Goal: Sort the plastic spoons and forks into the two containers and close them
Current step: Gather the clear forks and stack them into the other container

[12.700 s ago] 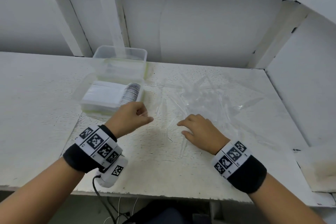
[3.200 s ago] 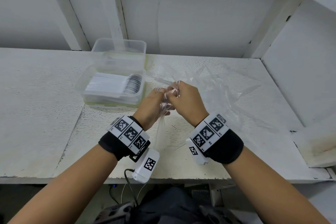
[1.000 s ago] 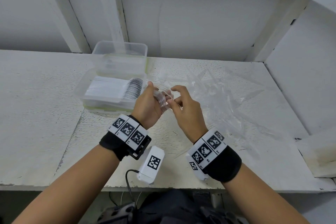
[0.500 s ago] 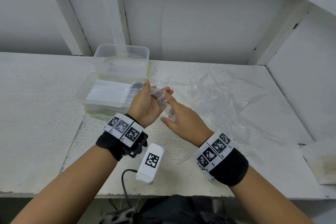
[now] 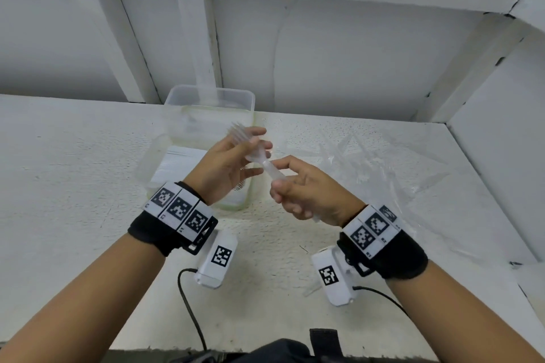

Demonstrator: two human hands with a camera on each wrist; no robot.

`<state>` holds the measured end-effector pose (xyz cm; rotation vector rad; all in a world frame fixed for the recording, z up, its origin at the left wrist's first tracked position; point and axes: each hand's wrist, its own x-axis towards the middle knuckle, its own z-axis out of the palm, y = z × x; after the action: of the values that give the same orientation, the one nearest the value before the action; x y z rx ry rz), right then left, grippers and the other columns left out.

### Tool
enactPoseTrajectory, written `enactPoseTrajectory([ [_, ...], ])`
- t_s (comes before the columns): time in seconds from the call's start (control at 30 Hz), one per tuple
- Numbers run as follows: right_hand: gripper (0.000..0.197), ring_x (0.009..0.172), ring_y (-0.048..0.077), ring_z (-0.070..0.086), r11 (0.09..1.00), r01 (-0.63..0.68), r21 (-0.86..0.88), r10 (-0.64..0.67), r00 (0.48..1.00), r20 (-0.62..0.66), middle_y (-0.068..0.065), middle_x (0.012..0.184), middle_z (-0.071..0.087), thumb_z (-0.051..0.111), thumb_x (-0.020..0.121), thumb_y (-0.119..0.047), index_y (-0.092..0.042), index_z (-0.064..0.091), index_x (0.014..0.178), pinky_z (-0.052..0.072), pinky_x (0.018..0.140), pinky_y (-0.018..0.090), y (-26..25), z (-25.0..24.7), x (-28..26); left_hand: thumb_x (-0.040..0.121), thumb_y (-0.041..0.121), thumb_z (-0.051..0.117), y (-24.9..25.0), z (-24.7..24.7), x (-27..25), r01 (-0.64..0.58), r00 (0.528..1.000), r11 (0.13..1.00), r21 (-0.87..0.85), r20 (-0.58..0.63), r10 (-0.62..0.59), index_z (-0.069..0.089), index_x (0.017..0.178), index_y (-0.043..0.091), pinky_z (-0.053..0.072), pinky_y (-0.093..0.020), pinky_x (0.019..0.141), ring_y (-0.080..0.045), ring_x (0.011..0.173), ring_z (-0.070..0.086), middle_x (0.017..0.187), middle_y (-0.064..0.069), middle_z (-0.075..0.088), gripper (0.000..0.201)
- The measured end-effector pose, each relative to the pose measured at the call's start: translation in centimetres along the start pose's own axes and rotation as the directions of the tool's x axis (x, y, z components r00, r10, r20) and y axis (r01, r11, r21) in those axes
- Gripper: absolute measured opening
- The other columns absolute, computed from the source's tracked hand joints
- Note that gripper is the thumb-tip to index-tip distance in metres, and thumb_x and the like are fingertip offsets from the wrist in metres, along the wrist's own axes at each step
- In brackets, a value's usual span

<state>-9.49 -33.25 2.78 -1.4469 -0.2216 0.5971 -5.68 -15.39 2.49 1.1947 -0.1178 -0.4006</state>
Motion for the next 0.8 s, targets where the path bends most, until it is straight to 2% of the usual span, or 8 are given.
enactPoseTrajectory([
  [0.13,0.04,0.038,0.002,0.042,0.935,-0.122,0.334,0.029,0.962,0.272,-0.003,0.067,0.06,0.064,0.075,-0.028,-0.015,0.044,0.107,0.033,0.034,0.011,0.4,0.4,2.0,0.059,0.038,0.084,1.3,-0.6,1.0,-0.03,0.993,0.986,-0.165,0.112,0.049,0.067,0.085,0.021,0.054,-0.037,0.08,-0.021,0.095,0.067,0.089,-0.003,0.07,0.035],
  [0.2,0.04,0.041,0.003,0.047,0.905,-0.161,0.395,0.033,0.95,0.312,-0.002,0.069,0.061,0.066,0.076,-0.029,-0.015,0.046,0.108,0.038,0.036,0.012,0.4,0.6,3.1,0.073,0.036,0.075,2.0,-0.2,1.4,-0.04,0.998,0.987,-0.154,0.048,0.048,0.064,0.066,0.02,0.05,-0.034,0.075,-0.017,0.077,0.069,0.068,0.003,0.065,0.021],
  [0.27,0.027,0.044,0.006,0.051,0.916,-0.171,0.362,0.089,0.969,0.232,-0.001,0.068,0.061,0.055,0.084,-0.026,-0.015,0.049,0.108,0.042,0.039,0.015,0.0,0.7,4.1,0.09,0.032,0.057,2.4,0.0,2.2,-0.027,0.994,0.992,-0.126,-0.111,0.013,0.054,0.058,0.017,0.041,-0.029,0.064,-0.013,0.055,0.063,0.05,0.006,0.053,0.035],
  [0.4,0.019,0.063,0.013,0.06,0.96,-0.062,-0.272,0.02,0.988,-0.155,0.002,0.084,0.063,0.05,0.095,-0.032,-0.021,0.047,0.111,0.051,0.058,0.029,-1.1,0.8,6.0,0.09,0.029,0.059,3.1,-0.9,4.0,-0.037,0.92,0.972,-0.232,-0.387,-0.058,0.048,0.071,0.014,0.052,-0.025,0.055,-0.013,0.045,0.055,0.044,0.003,0.045,0.026],
  [0.5,0.042,0.086,0.017,0.06,0.512,-0.028,-0.858,-0.239,0.955,-0.173,-0.001,0.108,0.06,0.047,0.094,-0.042,-0.024,0.039,0.131,0.048,0.074,0.033,-1.4,1.0,7.4,0.089,0.031,0.06,3.8,-1.8,5.3,-0.066,0.869,0.952,-0.298,-0.487,-0.092,0.048,0.073,0.011,0.056,-0.03,0.056,-0.013,0.044,0.057,0.049,0.0,0.043,0.028],
  [0.57,0.044,0.096,0.024,0.06,0.277,-0.041,-0.96,-0.332,0.934,-0.135,0.002,0.118,0.057,0.04,0.097,-0.04,-0.021,0.034,0.137,0.046,0.075,0.036,-2.0,1.0,8.5,0.089,0.032,0.059,4.5,-2.3,6.3,-0.076,0.847,0.931,-0.357,-0.516,-0.128,0.046,0.071,0.01,0.057,-0.032,0.053,-0.014,0.045,0.059,0.053,-0.002,0.042,0.031],
  [0.63,0.042,0.1,0.028,0.059,0.189,-0.039,-0.981,-0.391,0.914,-0.112,0.004,0.12,0.056,0.035,0.099,-0.035,-0.019,0.034,0.138,0.045,0.075,0.037,-2.8,0.5,9.9,0.091,0.035,0.055,5.4,-2.8,7.1,-0.056,0.857,0.916,-0.398,-0.49,-0.161,0.044,0.071,0.01,0.057,-0.031,0.053,-0.016,0.055,0.061,0.056,-0.002,0.042,0.034],
  [0.8,0.039,0.112,0.027,0.055,0.232,-0.024,-0.973,-0.362,0.926,-0.109,0.006,0.127,0.057,0.038,0.1,-0.032,-0.017,0.041,0.136,0.042,0.083,0.035,-6.3,-1.2,13.4,0.094,0.049,0.042,8.8,-5.7,8.3,0.163,0.88,0.987,-0.007,-0.451,-0.149,0.049,0.099,0.006,0.054,-0.035,0.076,-0.023,0.079,0.062,0.087,-0.008,0.056,0.044],
])
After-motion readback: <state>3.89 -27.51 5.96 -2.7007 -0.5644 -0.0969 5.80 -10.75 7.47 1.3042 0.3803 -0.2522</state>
